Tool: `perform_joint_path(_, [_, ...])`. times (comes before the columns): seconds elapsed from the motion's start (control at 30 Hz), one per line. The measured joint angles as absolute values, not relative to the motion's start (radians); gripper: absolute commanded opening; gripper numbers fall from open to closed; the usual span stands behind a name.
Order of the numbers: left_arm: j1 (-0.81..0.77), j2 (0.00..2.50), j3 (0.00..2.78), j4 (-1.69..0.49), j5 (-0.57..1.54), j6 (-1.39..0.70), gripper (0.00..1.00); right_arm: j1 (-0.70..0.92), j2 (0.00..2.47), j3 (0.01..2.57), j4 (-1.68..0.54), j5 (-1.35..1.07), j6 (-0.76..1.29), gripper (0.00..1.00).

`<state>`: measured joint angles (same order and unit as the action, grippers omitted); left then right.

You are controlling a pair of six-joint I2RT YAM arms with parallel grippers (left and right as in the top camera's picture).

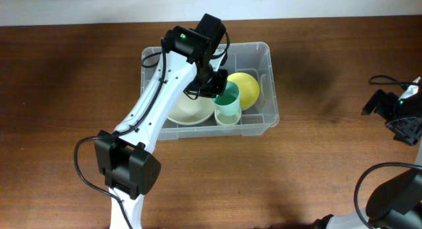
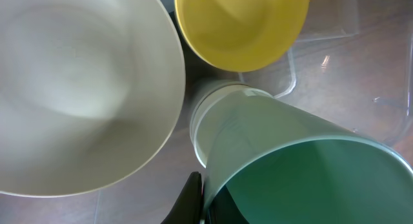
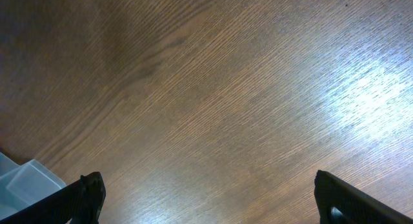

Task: Pack container
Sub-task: 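Lower the green cup into the white cup and open the left gripper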

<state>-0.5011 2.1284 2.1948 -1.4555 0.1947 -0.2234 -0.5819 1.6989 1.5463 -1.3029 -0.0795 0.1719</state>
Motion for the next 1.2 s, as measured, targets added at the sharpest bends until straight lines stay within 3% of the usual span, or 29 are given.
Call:
perform_joint_path(0.6, [-0.501, 2.128, 2.135, -1.451, 0.161, -0.219, 0.02, -0.582, 1.699, 1.546, -1.303, -0.08, 0.172, 0.99])
perform_joint_path(0.67, [-0.501, 2.128, 2.135, -1.449, 0.161, -0.213, 0.11, -0.582, 1.699, 1.546, -1.303, -0.08, 0.171, 0.99])
perform_joint_path(0.7, [-0.501, 2.128, 2.134, -1.448, 0.161, -0.21, 0.24, -0.582, 1.699, 1.546, -1.303, -0.08, 0.172, 0.99])
perform_joint_path(0.8, [-0.501, 2.128, 2.134, -1.447, 0.16, -0.199, 0.92, -0.582, 1.699, 1.546, -1.303, -0.08, 0.171, 0.99])
perform_joint_path(0.83, [-0.501, 2.128, 2.134, -1.446, 0.16, -0.198, 1.0, -0.582, 1.699, 1.546, -1.303, -0.08, 0.171, 0.99])
perform_joint_path(1.2, [-0.494, 2.128, 2.134, -1.406, 0.159, -0.198, 1.0, -0.582, 1.699, 1.546, -1.303, -0.08, 0.172, 0.99])
